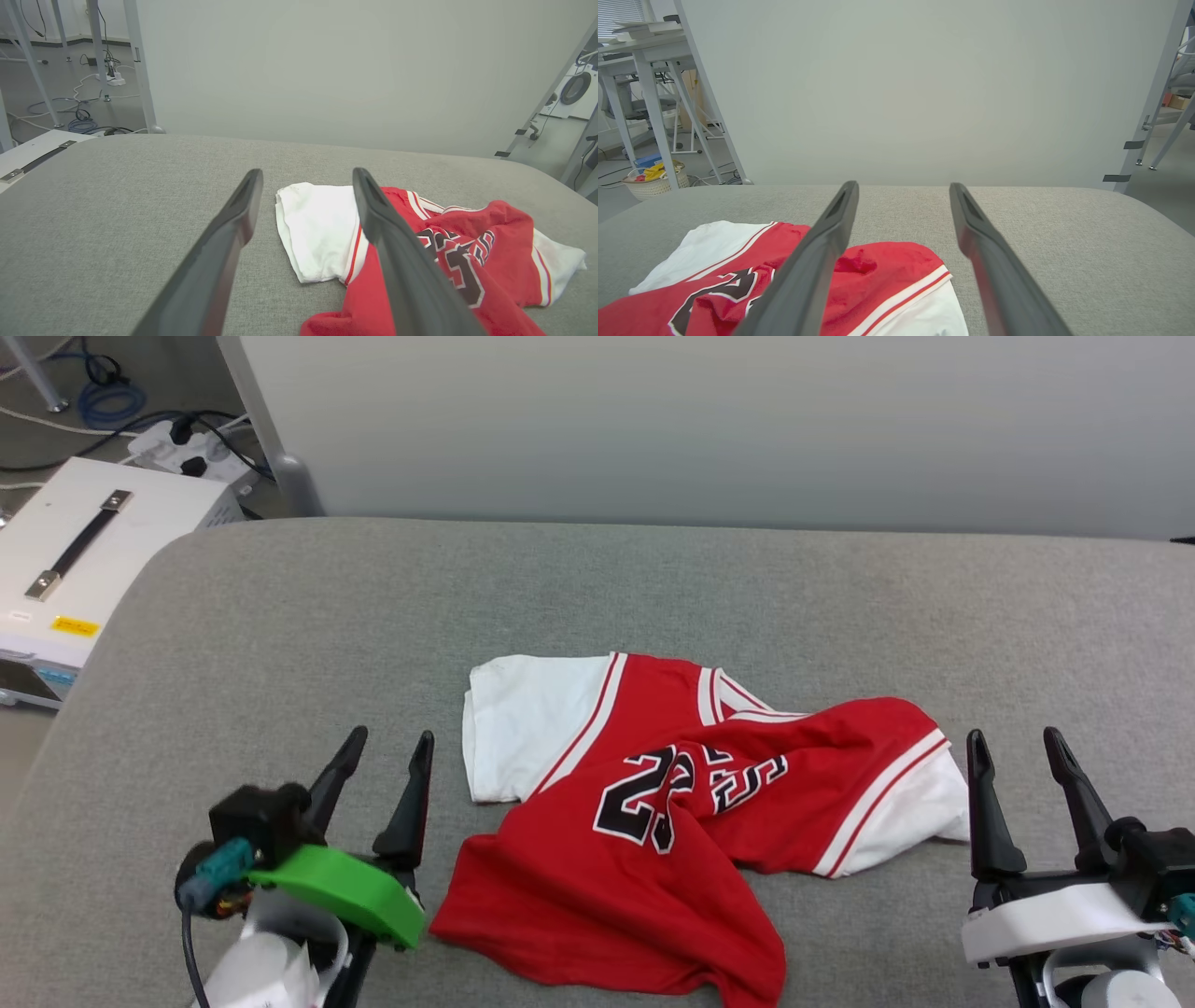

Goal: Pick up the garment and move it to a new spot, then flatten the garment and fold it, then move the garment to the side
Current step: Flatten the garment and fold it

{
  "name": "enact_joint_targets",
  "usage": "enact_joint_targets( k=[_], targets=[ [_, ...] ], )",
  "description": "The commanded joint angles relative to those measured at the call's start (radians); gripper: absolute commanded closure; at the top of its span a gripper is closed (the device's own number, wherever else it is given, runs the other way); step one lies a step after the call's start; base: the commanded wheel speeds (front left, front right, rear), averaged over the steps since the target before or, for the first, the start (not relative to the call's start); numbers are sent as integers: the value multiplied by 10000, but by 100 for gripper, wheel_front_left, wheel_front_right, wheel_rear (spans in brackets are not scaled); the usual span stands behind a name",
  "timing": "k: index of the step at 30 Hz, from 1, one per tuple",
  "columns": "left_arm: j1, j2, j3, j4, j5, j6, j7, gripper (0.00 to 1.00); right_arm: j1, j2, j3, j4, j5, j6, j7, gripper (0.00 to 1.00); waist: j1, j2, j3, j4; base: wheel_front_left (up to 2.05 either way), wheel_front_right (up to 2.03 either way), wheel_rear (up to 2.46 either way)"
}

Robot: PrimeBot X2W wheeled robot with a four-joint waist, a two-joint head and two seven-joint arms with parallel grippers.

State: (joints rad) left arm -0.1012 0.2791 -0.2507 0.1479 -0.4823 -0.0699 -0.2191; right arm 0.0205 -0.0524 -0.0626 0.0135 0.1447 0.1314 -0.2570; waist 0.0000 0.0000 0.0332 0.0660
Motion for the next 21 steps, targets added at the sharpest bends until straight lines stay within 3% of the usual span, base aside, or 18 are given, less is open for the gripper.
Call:
enact_joint_targets(
  k=[1,9,17,21],
  targets=[
    [-651,262,12,202,-51,-112,492,0,-247,-58,-7,-81,-65,-7,-47,0,0,0,676,-479,0,0,0],
    [-3554,1615,-540,1146,-1087,-563,3737,0,-827,-61,63,-181,-87,-7,-47,0,0,0,2116,-1342,0,0,0],
    [-5969,2855,-2259,1957,-2637,-604,7384,0,-1379,-26,241,-259,-8,-7,-47,0,0,0,3042,-2030,0,0,0],
    [-6663,3207,-2605,2783,-2874,-605,8360,0,-1556,-7,352,-298,48,-7,-47,0,0,0,3316,-2301,0,0,0]
  ],
)
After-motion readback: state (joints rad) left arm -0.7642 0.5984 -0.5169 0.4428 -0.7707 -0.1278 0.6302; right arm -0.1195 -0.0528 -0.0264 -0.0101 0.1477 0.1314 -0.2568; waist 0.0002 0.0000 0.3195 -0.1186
